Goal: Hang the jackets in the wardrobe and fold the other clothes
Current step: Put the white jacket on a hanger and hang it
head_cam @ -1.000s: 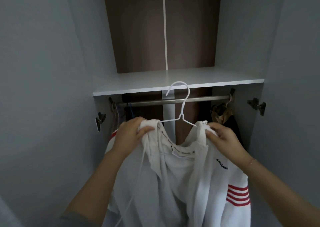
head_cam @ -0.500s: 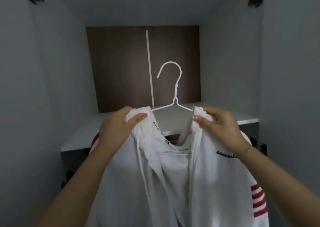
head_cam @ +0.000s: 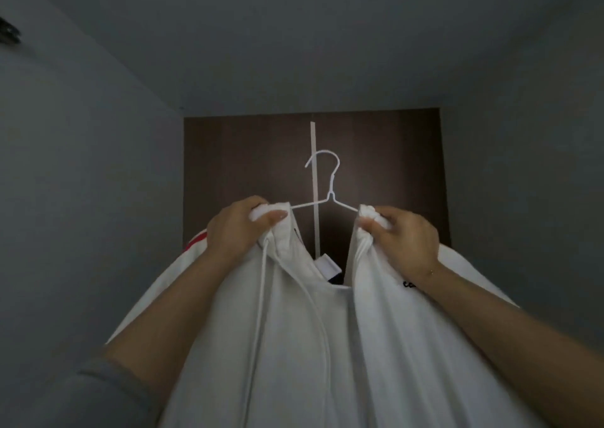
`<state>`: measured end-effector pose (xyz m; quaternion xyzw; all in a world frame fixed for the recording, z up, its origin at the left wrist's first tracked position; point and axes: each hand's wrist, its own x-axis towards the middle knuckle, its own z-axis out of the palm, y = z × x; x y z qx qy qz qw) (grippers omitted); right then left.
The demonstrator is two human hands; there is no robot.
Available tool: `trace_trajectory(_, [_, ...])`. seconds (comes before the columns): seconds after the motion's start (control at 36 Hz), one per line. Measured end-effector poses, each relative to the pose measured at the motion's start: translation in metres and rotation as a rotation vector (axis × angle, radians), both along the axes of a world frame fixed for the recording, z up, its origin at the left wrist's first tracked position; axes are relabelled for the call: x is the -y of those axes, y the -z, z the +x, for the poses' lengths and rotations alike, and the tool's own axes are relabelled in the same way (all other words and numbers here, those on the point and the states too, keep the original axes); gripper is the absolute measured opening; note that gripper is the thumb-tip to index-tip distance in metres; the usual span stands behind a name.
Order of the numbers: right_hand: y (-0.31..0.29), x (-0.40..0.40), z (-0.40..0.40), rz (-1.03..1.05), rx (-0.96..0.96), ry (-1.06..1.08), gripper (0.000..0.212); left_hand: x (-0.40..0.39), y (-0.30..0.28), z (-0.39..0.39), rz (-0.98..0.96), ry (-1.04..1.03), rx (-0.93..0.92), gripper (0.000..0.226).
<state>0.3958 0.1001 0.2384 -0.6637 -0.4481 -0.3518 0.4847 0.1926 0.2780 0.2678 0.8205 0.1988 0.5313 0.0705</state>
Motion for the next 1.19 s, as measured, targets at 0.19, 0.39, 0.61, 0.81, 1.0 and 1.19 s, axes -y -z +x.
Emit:
trace_trajectory(0.19, [0.079, -0.059, 0.060, -0.293, -0.118, -0.006, 0.035, -0.070, 0.085, 0.056, -0.232, 0.014, -0.228, 0.035])
trace_trajectory(0.39, [0.114, -0.078, 0.076, -0.502, -0.190, -0.135, 0.028, -0.096, 0.127, 0.071, -0.322, 0.007, -0.401, 0.025])
trace_trajectory(0.61, [0.113, -0.076, 0.082, -0.820, -0.193, -0.081, 0.034, -0.095, 0.138, 0.074, -0.460, 0.015, -0.469, 0.028])
trace_trajectory(0.81, [0.070, -0.064, 0.064, -0.618, -0.385, -0.292, 0.020, -0.058, 0.099, 0.060, -0.508, 0.126, -0.263, 0.019])
trace_trajectory(1.0, [0.038, -0.013, 0.012, -0.718, -0.482, -0.441, 0.029, 0.011, 0.070, 0.016, -0.432, 0.202, -0.368, 0.020])
trace_trajectory(1.19, [0.052, 0.064, -0.065, -0.664, -0.483, -0.556, 0.017, 0.086, 0.081, -0.050, -0.473, 0.357, -0.356, 0.016])
